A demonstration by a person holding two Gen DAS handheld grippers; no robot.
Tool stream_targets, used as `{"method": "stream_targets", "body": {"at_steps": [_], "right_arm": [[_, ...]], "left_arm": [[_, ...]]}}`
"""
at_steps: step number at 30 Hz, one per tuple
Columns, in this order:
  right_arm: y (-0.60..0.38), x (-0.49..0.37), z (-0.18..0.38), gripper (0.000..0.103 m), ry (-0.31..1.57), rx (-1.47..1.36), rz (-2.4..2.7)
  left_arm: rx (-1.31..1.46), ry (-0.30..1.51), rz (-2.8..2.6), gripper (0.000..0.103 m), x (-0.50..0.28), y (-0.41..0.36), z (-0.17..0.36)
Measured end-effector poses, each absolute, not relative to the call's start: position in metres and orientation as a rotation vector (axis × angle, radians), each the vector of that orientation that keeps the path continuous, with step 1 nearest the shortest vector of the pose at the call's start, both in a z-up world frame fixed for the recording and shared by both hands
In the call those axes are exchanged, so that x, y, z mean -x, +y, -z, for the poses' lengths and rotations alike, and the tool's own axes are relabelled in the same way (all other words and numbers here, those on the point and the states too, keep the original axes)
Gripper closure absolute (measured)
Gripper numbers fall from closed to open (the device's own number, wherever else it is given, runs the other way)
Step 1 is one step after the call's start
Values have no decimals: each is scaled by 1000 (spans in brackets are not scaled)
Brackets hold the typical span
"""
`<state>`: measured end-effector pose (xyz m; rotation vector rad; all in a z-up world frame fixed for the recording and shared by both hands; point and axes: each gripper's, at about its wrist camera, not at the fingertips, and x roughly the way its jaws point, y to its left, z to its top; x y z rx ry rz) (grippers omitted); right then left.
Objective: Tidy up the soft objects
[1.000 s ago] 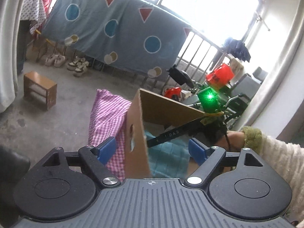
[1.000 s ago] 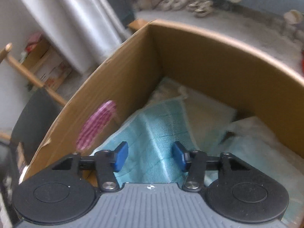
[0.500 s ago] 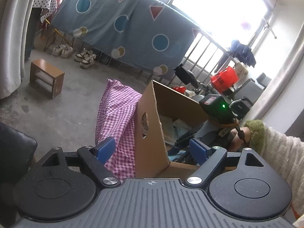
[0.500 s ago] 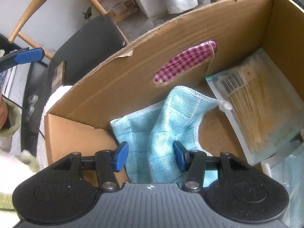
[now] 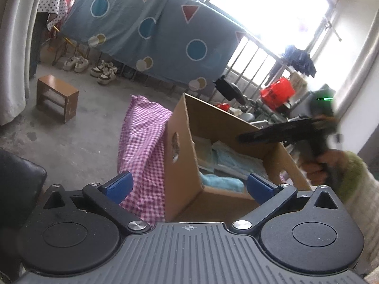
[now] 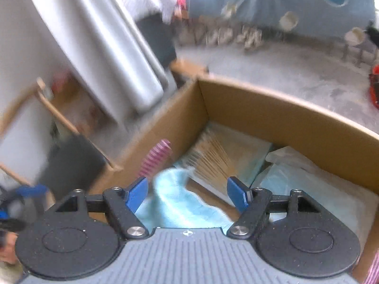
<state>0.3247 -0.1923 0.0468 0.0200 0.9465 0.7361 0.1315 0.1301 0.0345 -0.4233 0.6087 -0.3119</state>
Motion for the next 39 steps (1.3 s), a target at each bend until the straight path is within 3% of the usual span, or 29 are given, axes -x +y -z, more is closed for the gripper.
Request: {"method": "stream_targets", "body": {"at_steps": [4,11,18,19,21,23,39], "right_arm": [[-227,-255,-84,2,768,-105,-698],[-249,-135,-104,0,554,-68,-554],[-244,-81,-45,0,557,-275,-581],[-244,-78,-35,1,585,-319,-594],[-237,-80,-10,14,664,-405,-614],[-224,-87,10,40,743,-425,-595],[-180,-120,68,36,1024,-350,-495]], "left_arm": [[391,622,317,0,-124,124,-38],[345,663,347,0,-108,107,-35],[287,785,397,0,-95,79,-7],[279,814,401,0,-94,76,-2],[262,861,415,0,-93,70,10],[232,906,408,0,-94,65,20],[232,1004,484,1,-101,44,50]]}}
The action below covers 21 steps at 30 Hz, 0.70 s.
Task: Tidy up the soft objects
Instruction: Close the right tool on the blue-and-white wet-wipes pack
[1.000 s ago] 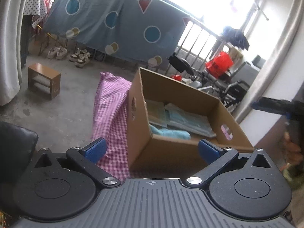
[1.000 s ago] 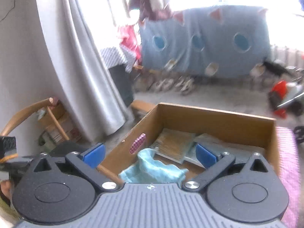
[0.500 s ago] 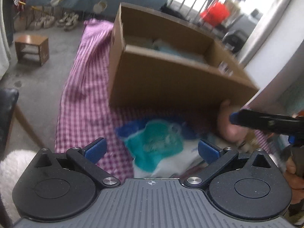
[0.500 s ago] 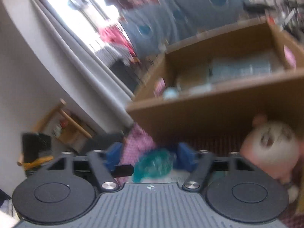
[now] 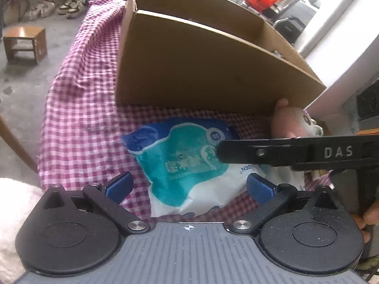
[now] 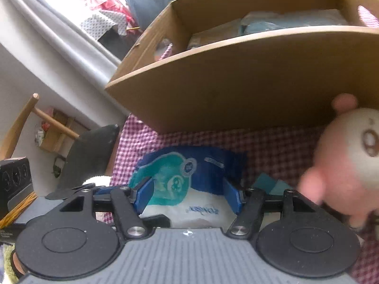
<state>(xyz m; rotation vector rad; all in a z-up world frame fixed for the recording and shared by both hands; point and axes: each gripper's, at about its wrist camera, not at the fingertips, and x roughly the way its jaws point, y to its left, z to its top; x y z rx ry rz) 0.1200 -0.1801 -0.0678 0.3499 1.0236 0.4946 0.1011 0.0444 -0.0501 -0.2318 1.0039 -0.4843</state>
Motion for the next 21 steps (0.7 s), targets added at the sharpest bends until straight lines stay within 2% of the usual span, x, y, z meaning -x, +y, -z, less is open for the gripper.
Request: {"method": "stream_targets", "body": {"at_steps": [9,21], "right_arm": [[-168,-123,58,35,995,-347,-528],[-173,-127,76,25,1056,-320,-463]], "left_arm": [[282,1002,473,1,-100,60,48],[286,1033,519,0,-106,46,57]]}}
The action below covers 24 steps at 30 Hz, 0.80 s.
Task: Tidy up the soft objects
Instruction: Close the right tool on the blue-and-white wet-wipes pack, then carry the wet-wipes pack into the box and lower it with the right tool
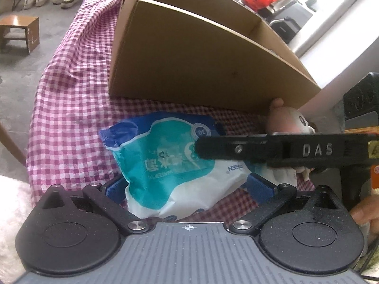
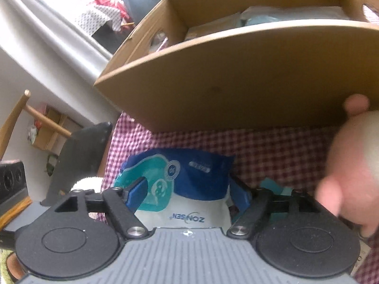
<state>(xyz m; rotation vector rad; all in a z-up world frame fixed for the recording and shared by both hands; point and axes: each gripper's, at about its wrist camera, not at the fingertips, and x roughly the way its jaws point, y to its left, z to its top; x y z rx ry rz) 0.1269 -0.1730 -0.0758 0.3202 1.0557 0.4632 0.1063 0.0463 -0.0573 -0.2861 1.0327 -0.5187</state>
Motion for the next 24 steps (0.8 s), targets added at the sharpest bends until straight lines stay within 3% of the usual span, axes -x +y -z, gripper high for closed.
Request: {"method": "stream_targets", "body": {"at_steps": [9,17,24], "right_arm": [[-173,-132,87,26,1076,-374,-512],[-173,-126,77,45,1030,-361,-531],[-170,-115,65,50,979,-359,-573]], "left_arm": [[290,1040,506,0,-109,48,59],[328,1033,464,0,-106,49,51],[299,974,438,0,-95,50,31]]}}
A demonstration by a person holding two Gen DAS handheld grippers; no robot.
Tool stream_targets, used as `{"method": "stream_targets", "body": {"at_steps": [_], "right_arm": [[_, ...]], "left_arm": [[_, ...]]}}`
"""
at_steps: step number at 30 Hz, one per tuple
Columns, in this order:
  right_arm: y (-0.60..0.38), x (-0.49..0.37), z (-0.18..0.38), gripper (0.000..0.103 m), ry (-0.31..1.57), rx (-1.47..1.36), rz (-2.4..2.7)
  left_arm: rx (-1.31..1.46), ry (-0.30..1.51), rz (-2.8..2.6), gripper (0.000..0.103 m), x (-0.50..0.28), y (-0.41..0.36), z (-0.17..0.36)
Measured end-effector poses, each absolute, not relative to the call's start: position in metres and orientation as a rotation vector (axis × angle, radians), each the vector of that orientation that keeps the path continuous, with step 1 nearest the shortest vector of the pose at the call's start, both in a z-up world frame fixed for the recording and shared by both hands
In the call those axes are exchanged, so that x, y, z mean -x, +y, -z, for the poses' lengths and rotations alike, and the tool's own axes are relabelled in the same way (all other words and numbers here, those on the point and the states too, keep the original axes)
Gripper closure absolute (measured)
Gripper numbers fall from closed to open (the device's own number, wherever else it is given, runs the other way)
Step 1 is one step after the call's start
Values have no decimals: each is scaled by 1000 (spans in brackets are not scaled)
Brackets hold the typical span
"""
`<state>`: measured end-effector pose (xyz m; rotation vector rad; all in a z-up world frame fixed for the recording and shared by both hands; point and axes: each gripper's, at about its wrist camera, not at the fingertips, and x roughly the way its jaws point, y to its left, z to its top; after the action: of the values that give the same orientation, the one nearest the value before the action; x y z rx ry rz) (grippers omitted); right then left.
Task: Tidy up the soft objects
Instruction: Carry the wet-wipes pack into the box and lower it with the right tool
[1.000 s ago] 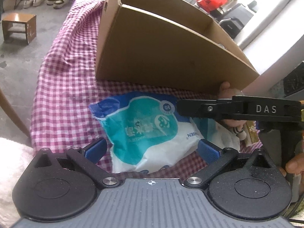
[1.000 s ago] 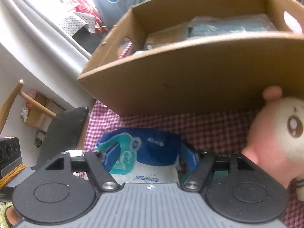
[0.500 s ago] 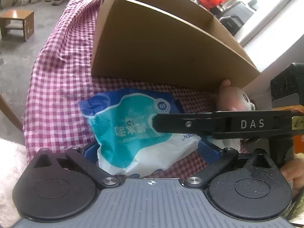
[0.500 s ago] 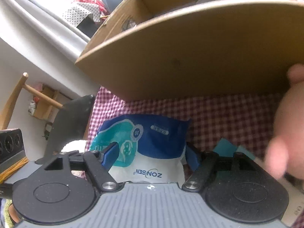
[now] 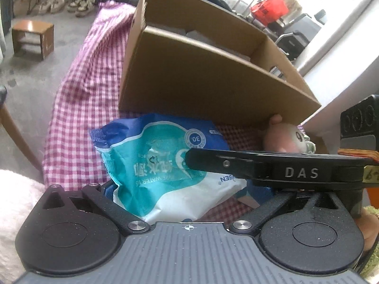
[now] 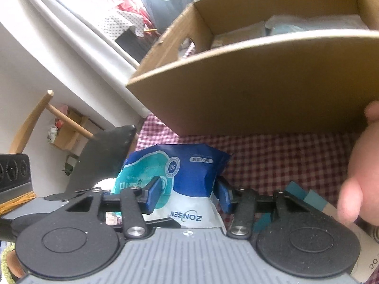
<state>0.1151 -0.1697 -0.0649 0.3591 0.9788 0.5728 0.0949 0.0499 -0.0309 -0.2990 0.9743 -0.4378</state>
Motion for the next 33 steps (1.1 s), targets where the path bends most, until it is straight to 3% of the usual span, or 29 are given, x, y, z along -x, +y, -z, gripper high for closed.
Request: {"method": "stream_targets", "body": {"at_steps": [11,25,33], "right_arm": [[-177,-105,34,50,876,-373,-634],[-219,-144,-85,50,591,-282,-630],[-277,-219,-89,50,695,-277,-516]], "left_arm": [[234,873,389,0,-85,40,-7],[108,623,476,0,-141,-2,-103],[147,753,586,0,-233,-53,-86]]}}
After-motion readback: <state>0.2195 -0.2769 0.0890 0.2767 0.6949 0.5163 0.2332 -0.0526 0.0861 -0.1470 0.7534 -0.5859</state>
